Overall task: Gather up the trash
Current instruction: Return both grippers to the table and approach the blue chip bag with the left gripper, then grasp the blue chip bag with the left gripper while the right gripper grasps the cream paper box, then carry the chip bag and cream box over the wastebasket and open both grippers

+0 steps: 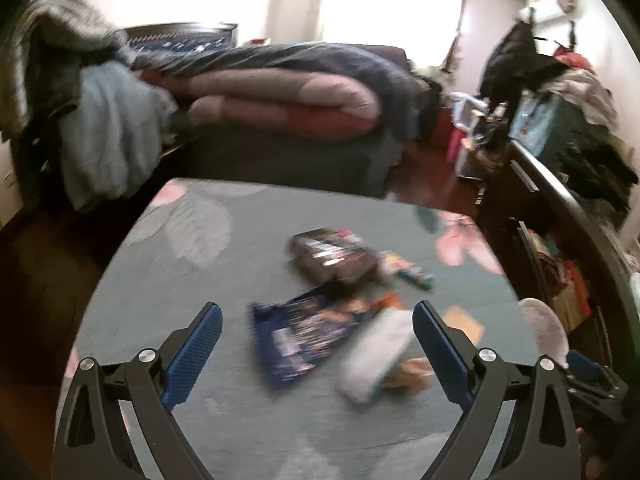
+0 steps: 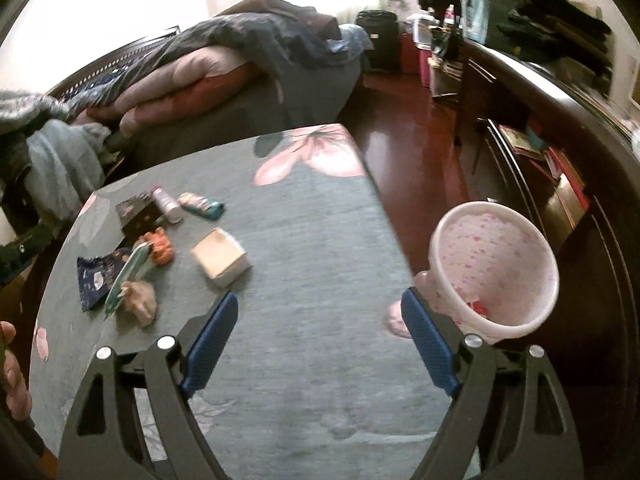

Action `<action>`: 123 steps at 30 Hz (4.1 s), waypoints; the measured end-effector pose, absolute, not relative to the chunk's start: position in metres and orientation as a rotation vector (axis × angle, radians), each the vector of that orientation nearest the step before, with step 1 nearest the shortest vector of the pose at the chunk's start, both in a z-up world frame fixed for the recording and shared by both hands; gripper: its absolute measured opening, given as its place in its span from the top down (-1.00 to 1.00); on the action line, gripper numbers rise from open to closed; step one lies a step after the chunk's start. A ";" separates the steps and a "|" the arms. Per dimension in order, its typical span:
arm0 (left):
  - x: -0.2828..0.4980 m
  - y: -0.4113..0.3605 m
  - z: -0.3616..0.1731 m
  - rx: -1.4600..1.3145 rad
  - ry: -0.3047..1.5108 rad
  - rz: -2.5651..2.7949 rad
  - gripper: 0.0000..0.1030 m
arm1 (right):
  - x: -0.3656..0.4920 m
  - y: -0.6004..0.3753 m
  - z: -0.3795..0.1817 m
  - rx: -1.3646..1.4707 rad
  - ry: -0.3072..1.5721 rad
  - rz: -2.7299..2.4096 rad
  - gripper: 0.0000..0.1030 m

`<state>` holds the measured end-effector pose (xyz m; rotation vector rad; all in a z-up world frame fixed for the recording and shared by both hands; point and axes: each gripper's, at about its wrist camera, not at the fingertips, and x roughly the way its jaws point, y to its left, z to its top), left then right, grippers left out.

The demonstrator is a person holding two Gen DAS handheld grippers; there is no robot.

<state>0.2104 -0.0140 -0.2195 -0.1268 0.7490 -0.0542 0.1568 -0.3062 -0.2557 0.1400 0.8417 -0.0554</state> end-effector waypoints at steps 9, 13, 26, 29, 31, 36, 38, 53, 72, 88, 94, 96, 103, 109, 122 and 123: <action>0.231 -0.001 -0.252 -0.070 0.817 -0.016 -0.85 | 0.172 -0.262 -0.261 0.075 0.866 0.016 -0.65; 0.247 -0.003 -0.272 -0.052 0.864 -0.009 -0.85 | 0.175 -0.252 -0.261 0.056 0.866 0.032 -0.65; 0.272 -0.022 -0.304 -0.048 0.897 0.023 -0.52 | 0.191 -0.253 -0.269 0.059 0.875 0.032 -0.65; 0.272 -0.023 -0.300 -0.055 0.878 0.006 0.14 | 0.195 -0.250 -0.270 0.057 0.872 0.038 -0.65; 0.274 -0.023 -0.299 -0.069 0.875 -0.002 0.45 | 0.199 -0.247 -0.271 0.055 0.869 0.042 -0.64; 0.273 -0.015 -0.297 -0.153 0.872 -0.046 0.92 | 0.215 -0.241 -0.277 0.054 0.872 0.050 -0.62; 0.270 -0.009 -0.291 -0.179 0.851 -0.046 0.94 | 0.224 -0.239 -0.281 0.041 0.878 0.040 -0.62; 0.238 0.045 -0.240 -0.315 0.726 -0.022 0.94 | 0.257 -0.227 -0.303 -0.017 0.936 0.042 -0.44; 0.214 0.006 -0.203 -0.251 0.667 -0.105 0.93 | 0.212 -0.255 -0.275 0.057 0.893 0.089 -0.10; 0.194 -0.073 -0.176 -0.155 0.627 -0.240 0.93 | 0.158 -0.316 -0.253 0.135 0.824 0.037 -0.10; 0.191 -0.106 -0.169 -0.118 0.615 -0.302 0.93 | 0.145 -0.341 -0.252 0.174 0.811 -0.001 -0.10; 0.191 -0.117 -0.169 -0.106 0.614 -0.323 0.93 | 0.142 -0.349 -0.251 0.185 0.806 -0.016 -0.10; 0.193 -0.164 -0.170 -0.059 0.621 -0.411 0.93 | 0.129 -0.389 -0.252 0.237 0.787 -0.092 -0.10; 0.198 -0.210 -0.173 -0.014 0.626 -0.488 0.93 | 0.121 -0.428 -0.255 0.282 0.782 -0.174 -0.10; 0.224 -0.315 -0.202 0.069 0.701 -0.661 0.93 | 0.120 -0.519 -0.280 0.368 0.778 -0.384 -0.10; 0.228 -0.328 -0.207 0.080 0.712 -0.676 0.93 | 0.122 -0.526 -0.284 0.373 0.778 -0.397 -0.10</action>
